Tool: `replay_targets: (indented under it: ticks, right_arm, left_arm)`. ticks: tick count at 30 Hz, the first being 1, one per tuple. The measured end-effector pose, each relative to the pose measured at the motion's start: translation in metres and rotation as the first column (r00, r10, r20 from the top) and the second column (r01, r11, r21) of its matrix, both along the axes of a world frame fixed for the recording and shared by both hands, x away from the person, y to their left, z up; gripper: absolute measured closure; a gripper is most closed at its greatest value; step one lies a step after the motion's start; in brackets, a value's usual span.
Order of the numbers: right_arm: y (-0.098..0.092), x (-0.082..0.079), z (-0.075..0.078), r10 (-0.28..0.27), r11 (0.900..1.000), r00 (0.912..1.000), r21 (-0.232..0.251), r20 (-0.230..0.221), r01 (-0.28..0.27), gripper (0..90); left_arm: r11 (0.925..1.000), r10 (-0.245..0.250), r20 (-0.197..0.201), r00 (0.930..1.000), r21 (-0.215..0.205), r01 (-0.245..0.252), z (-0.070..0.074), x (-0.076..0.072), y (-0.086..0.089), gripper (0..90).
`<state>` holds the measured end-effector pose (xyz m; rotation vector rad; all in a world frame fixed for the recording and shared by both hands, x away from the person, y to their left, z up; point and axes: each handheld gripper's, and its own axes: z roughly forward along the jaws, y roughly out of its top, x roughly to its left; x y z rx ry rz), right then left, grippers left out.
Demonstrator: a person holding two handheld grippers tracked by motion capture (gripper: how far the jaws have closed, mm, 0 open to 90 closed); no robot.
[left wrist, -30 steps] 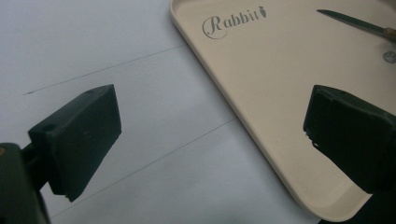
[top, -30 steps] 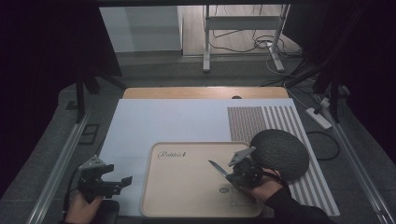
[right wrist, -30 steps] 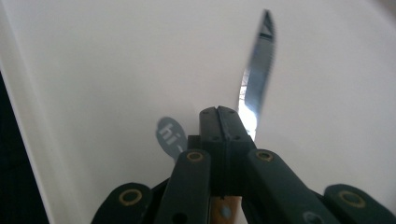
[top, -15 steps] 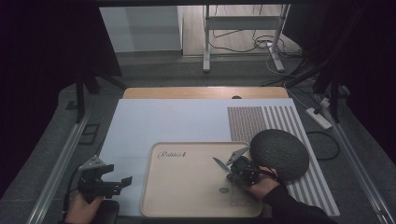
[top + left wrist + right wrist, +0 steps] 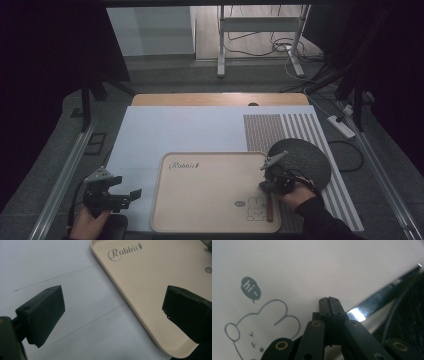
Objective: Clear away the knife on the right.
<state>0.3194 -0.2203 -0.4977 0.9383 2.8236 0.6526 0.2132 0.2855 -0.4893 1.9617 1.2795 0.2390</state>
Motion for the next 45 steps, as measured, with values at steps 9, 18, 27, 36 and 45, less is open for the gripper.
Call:
replay_targets:
  ticks: [9,18,27,36,45]
  right_arm:
    - [-0.004,0.000,0.003,-0.001,1.000,1.0000,0.027,0.003,0.000,85.0]
    - [0.000,-0.003,0.015,-0.009,0.997,0.9944,0.074,0.105,0.001,59.3]
    - [-0.005,0.002,0.021,-0.075,0.989,0.9897,0.139,0.122,0.058,30.9]
    - [-0.007,0.005,0.017,-0.094,0.990,0.9861,0.113,0.137,0.079,10.1]
    - [-0.014,0.005,0.015,-0.097,0.992,0.9826,0.094,0.158,0.083,3.9]
  left_arm:
    - [1.0000,0.001,-0.001,1.0000,0.000,-0.001,0.000,0.000,0.000,4.4]
    - [1.0000,0.003,-0.003,1.0000,-0.002,-0.003,0.000,0.000,0.000,4.4]
    - [1.0000,0.002,-0.004,1.0000,-0.004,-0.002,0.000,0.000,0.001,4.4]
    - [1.0000,0.002,-0.004,1.0000,-0.005,-0.002,0.000,0.000,0.001,4.4]
    - [1.0000,0.002,-0.004,1.0000,-0.006,-0.002,0.000,0.000,0.001,4.4]
